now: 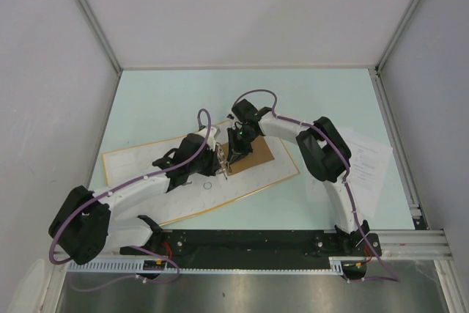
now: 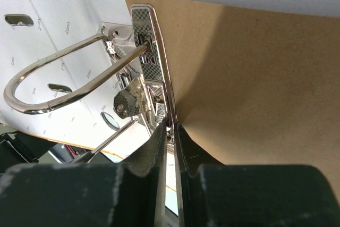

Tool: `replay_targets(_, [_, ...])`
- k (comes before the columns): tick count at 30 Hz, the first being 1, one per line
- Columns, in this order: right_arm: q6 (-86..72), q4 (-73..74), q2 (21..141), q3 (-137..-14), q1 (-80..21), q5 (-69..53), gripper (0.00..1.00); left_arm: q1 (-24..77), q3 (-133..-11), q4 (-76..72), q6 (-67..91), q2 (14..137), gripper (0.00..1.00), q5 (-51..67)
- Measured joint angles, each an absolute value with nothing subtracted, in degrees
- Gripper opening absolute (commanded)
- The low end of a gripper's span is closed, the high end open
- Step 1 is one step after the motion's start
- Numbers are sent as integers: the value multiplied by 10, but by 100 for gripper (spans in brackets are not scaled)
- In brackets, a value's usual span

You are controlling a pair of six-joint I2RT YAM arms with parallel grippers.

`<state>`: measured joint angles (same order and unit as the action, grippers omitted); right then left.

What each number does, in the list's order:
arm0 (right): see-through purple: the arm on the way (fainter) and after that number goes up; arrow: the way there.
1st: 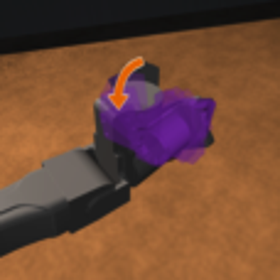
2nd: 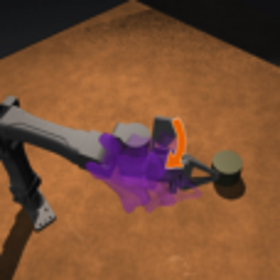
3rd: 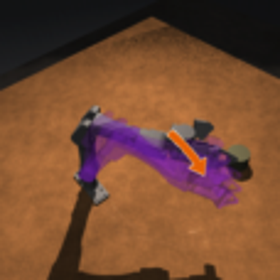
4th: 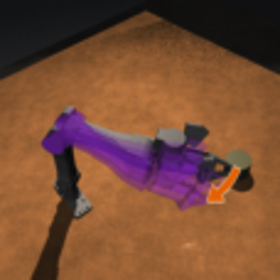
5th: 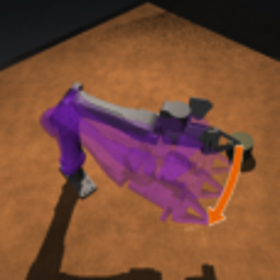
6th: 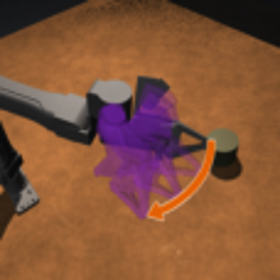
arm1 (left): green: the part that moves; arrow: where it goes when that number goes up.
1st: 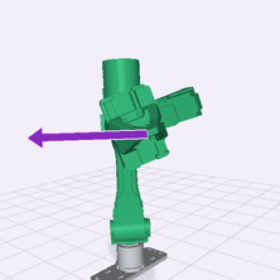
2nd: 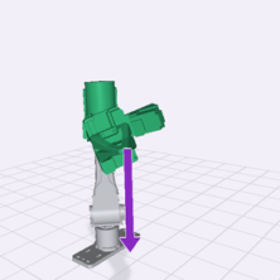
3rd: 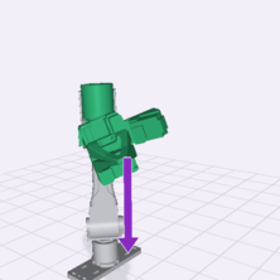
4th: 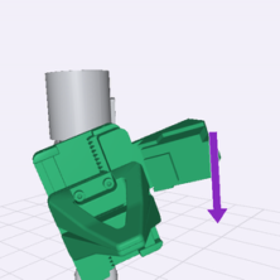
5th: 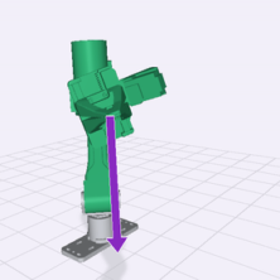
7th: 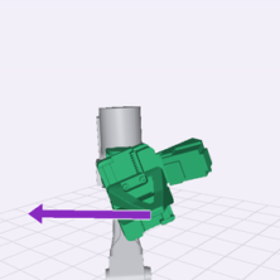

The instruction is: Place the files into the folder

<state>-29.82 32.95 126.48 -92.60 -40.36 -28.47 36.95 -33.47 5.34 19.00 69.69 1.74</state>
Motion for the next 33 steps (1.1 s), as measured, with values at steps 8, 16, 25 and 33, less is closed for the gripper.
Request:
replay_targets(8, [-295, 379, 1280, -969, -418, -253, 8, 370, -334, 52, 190, 697, 0, 18])
replay_targets(16, [-287, 416, 1291, -1001, -434, -211, 4, 369, -329, 46, 190, 694, 0, 19])
replay_targets(25, [-282, 443, 1292, -1022, -465, -123, 1, 369, -315, 27, 195, 687, 0, 18])
replay_targets(33, [-267, 496, 1324, -1077, -486, -73, 1, 369, -309, 18, 195, 684, 0, 18])
